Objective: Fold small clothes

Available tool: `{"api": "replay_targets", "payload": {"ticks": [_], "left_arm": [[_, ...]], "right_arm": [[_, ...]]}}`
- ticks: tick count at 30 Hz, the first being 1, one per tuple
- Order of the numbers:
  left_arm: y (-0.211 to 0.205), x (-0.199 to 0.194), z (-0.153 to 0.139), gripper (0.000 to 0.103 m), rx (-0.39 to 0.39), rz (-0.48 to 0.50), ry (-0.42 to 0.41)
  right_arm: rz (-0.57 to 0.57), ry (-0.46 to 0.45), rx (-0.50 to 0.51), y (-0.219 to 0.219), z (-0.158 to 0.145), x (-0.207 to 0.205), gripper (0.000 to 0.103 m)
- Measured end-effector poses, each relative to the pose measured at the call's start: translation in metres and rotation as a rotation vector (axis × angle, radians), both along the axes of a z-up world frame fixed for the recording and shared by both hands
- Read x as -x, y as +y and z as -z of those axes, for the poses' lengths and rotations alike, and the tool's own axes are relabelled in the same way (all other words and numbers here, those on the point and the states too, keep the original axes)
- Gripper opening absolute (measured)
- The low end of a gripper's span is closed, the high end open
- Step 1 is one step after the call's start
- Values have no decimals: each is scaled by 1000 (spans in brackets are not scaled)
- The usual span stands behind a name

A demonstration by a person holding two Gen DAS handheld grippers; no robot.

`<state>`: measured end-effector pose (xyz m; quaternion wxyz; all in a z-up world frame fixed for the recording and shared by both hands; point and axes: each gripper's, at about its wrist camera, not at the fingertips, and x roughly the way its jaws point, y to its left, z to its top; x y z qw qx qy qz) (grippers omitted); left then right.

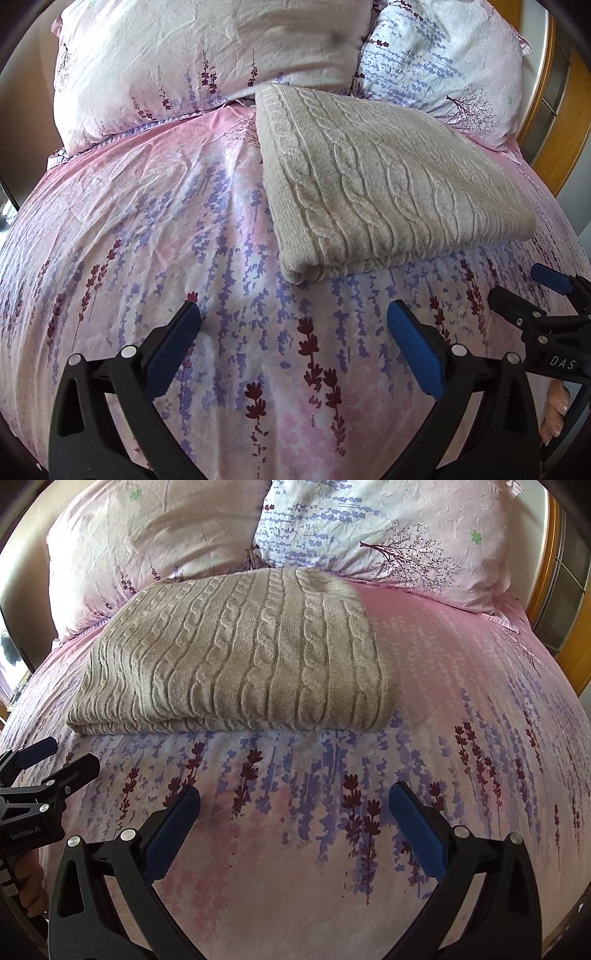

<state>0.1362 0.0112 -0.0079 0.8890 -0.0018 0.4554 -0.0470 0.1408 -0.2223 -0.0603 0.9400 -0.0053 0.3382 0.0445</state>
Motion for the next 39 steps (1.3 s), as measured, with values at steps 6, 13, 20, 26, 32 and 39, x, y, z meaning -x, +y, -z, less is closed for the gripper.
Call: {"api": "replay_targets", "payload": {"ticks": [6,13,20,26,32,39], "left_arm": [[-2,-1,1,101,-20,-11,-4],[-3,-3,2,101,-39,-11,2],[-3,-3,2,101,-41,-11,3],[-3,-3,2,101,-41,-11,3],[-3,-3,2,101,-41,-12,3],[-3,-3,2,101,-41,-12,3]], "right_arm": [[12,1,16,2,1,-1,102],[28,1,19,1,1,0,102],[27,1,19,0,1,0,102],[26,1,19,0,1,0,102],[26,2,20,0,1,0,102],[25,2,20,0,1,0,102]]}}
